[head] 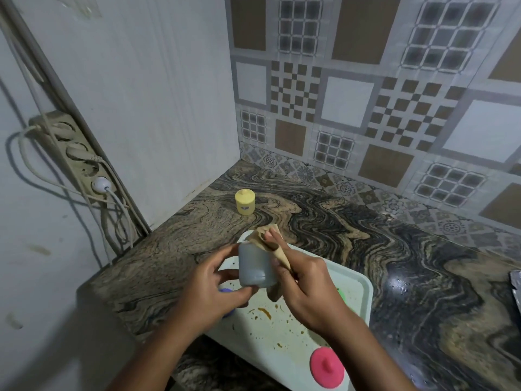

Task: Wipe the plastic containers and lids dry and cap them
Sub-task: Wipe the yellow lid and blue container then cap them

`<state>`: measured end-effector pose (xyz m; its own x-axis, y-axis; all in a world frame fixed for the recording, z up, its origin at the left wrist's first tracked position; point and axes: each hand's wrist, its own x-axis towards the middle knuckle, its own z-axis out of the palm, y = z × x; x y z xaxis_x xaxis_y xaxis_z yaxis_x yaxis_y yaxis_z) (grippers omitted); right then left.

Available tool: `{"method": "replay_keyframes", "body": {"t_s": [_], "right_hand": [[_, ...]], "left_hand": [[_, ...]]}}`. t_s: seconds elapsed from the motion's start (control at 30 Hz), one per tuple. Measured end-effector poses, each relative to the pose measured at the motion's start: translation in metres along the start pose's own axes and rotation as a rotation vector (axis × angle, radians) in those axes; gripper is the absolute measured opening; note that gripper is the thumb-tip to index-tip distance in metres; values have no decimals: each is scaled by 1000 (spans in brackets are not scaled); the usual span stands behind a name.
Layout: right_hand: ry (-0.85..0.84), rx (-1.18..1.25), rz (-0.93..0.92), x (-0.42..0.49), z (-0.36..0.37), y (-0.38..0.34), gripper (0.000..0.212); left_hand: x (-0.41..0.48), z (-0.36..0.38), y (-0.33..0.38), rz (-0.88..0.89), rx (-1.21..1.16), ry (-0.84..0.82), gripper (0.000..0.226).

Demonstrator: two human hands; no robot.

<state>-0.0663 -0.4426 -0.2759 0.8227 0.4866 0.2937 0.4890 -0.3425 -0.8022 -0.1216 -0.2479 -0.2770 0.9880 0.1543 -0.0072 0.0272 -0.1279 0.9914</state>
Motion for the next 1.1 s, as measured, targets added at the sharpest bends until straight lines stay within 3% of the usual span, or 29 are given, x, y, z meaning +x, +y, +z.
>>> {"method": "replay_keyframes", "body": {"t_s": [0.2, 0.4, 0.5, 0.67, 0.77, 0.93, 1.1], "right_hand": [[35, -39, -90, -10, -5, -4, 49], [-111, -29, -91, -32, -5, -1, 46], [-149, 50, 10, -40, -10, 3, 31], [183, 324, 164, -24, -18, -4, 42], [252, 387, 147, -6, -19, -14, 41], [116, 115, 56, 6, -7, -17, 27], [19, -23, -103, -5, -1, -9, 47]], "left_hand": [[2, 2, 3, 9, 46, 2, 62], [12, -7, -1, -6, 51, 57, 71], [13, -13, -1, 1, 18, 55, 69], [8, -6, 8, 12, -38, 58, 73], [5, 1, 13, 53, 9, 38, 81], [8, 10, 12, 90, 147, 54, 81], [13, 1, 11, 112, 211, 159, 75]]}}
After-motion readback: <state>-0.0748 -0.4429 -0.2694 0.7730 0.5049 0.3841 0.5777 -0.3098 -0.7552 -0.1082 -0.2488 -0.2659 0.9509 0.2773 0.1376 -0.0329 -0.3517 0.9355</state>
